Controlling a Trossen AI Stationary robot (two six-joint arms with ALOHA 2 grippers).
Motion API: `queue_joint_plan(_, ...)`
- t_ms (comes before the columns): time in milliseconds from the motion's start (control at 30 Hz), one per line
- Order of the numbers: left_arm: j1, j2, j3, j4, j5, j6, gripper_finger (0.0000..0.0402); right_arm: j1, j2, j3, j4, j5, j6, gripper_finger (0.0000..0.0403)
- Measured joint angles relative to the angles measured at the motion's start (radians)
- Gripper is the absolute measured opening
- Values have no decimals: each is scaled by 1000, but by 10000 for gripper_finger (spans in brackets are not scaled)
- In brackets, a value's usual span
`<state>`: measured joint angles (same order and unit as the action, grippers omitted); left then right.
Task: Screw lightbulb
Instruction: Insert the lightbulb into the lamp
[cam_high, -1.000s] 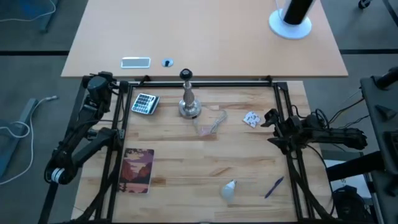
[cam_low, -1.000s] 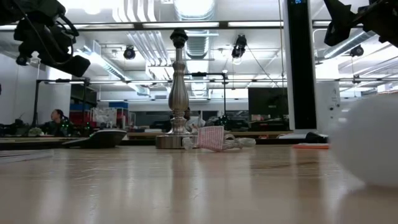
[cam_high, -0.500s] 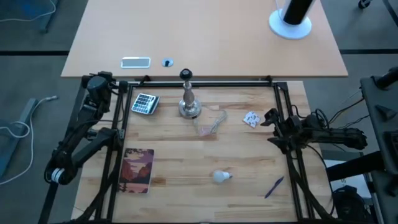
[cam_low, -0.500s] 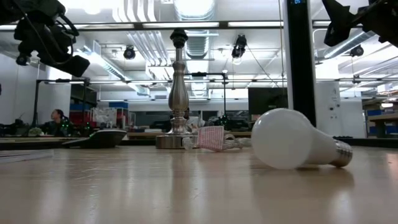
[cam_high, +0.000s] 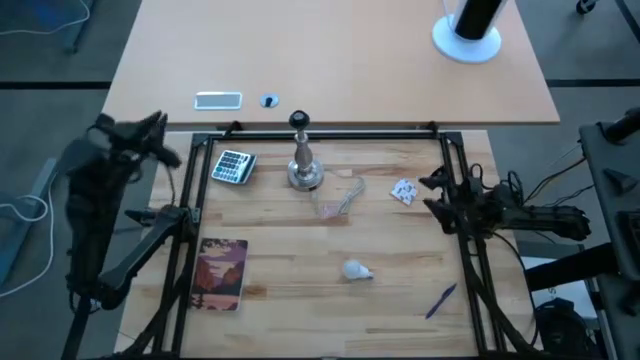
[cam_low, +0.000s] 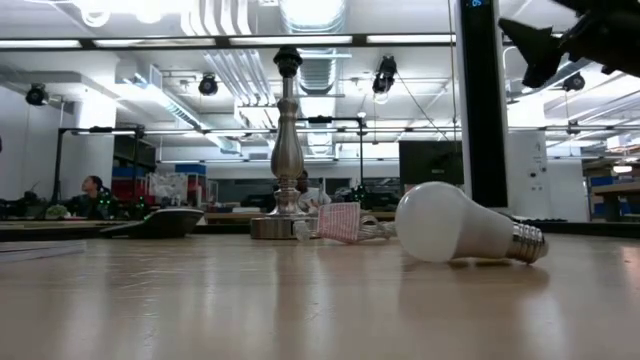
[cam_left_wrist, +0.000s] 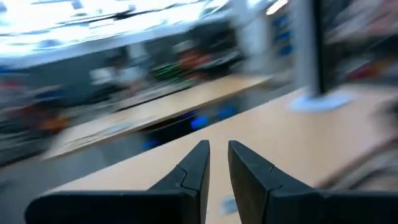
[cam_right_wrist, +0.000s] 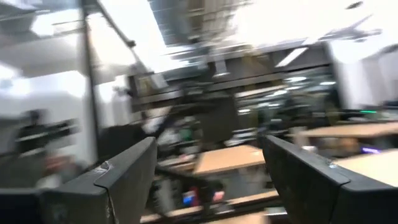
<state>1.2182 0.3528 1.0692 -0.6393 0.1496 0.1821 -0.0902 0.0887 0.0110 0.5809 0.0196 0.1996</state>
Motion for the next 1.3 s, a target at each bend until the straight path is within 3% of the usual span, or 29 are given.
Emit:
queue_joint_plan(133, 0, -50, 68, -83, 250, -219, 50, 0, 0, 4, 0, 100, 7, 279)
queue_joint_plan(267, 0, -94, 85, -61, 470, -418, 50, -2, 1, 43, -4, 136, 229, 274)
queue_joint_plan(333, 1, -110, 86, -24, 532, -486, 50, -2, 6, 77, -6, 176, 318, 273)
queue_joint_plan(600, 47, -113, 81, 180, 586, -575, 50, -2, 130, 334, -366, 167, 209, 287)
queue_joint_plan(733, 91, -42, 80, 290, 691, -599, 50, -2, 239, 479, -538, 166, 194, 296)
queue_joint_plan(900, 117, 57, 80, 363, 829, -638, 50, -2, 348, 607, -612, 166, 191, 305)
queue_joint_plan(1167, 117, 138, 80, 411, 837, -640, 50, -2, 454, 745, -605, 165, 155, 308)
queue_joint_plan(1300, 115, 182, 80, 612, 839, -716, 50, -2, 488, 807, -607, 165, 144, 301)
